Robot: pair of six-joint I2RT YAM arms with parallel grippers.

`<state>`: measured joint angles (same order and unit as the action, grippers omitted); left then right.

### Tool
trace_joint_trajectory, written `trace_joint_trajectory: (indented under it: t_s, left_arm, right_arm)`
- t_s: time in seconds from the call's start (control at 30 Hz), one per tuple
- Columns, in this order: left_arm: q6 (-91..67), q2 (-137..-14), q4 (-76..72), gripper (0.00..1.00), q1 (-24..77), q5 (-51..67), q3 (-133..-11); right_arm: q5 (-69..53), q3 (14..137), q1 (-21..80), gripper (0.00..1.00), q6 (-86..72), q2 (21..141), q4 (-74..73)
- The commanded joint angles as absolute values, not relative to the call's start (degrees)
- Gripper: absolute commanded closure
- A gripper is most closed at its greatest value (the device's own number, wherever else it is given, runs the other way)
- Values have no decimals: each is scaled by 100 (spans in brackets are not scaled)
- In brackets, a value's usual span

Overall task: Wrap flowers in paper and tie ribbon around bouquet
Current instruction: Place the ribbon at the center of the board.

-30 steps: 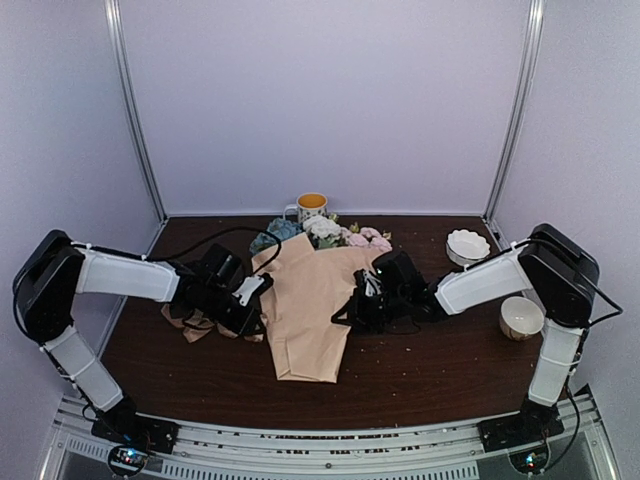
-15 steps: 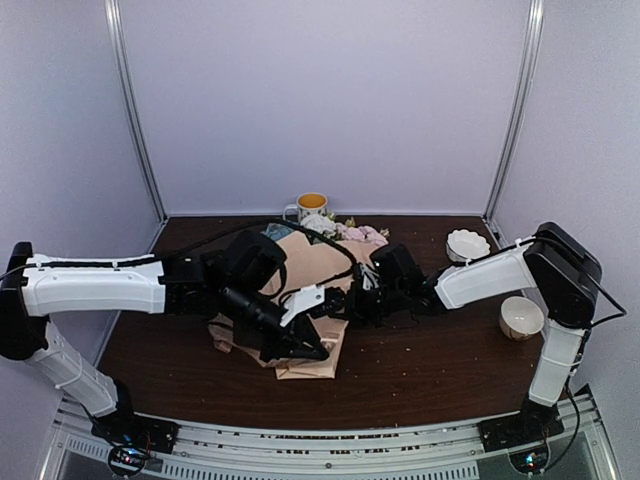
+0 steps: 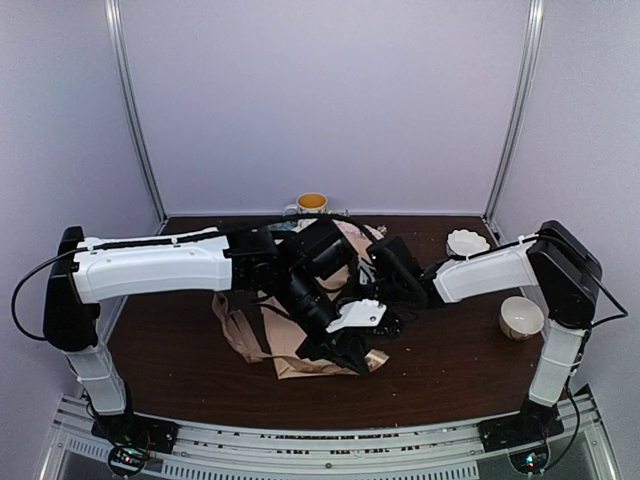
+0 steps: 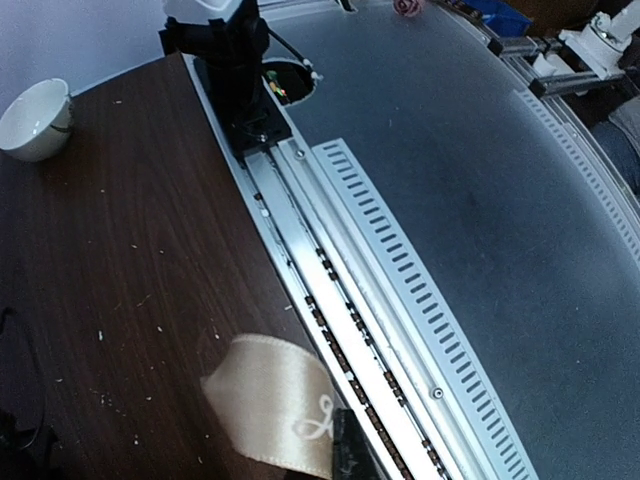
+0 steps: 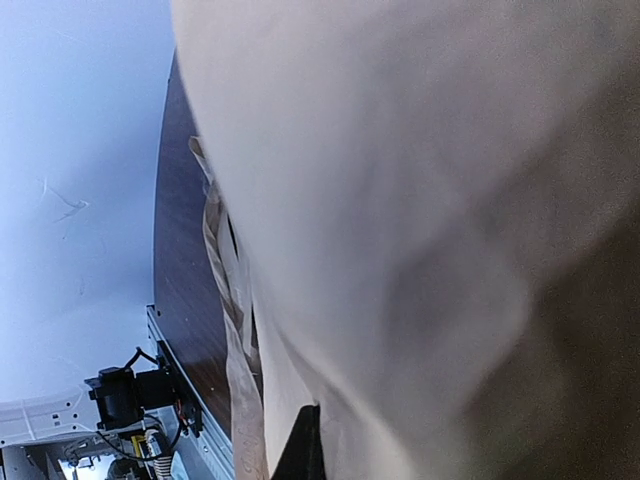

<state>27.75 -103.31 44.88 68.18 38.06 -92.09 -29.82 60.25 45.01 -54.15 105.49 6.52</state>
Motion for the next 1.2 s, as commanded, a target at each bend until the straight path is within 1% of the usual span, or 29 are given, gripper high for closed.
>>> trace_joint_trajectory:
  t_s: [0.0, 0.27, 0.5, 0.73, 0.83, 0.9, 1.03, 1.17]
  left_arm:
    - [3613, -10507, 5436, 100, 6927, 3872, -9594]
    - [3744, -10298, 5450, 100, 6986, 3838, -9464]
    - [4251, -10488, 6208, 100, 7310, 3476, -10208]
    - [4014, -10327, 6154, 100, 7348, 3214, -9945]
    - [3940, -10388, 5741, 100, 7342, 3480, -9743]
    - [3973, -10592, 5545, 100, 7307, 3864, -9771]
    - [3932, -11028, 5700, 100, 7278, 4744, -10401]
    - [3791, -11091, 5415, 100, 7575, 4749, -10599]
  right_arm:
    - [-2953, 6488, 4425, 100, -5100, 10445, 680]
    - [-3068, 6844, 4288, 100, -5150, 10469, 601]
    - [-3155, 6983, 4254, 100, -5037, 10513, 277]
    - [-3106, 6965, 4239, 100, -5023, 10687, 308]
    - [-3135, 6972, 4244, 100, -5068, 10796, 405]
    - [-3142, 7035, 4245, 100, -5049, 10871, 363]
    - [-3053, 7102, 4254, 100, -4832, 10893, 78]
    - [-2940, 7069, 4280, 100, -4593, 10874, -126]
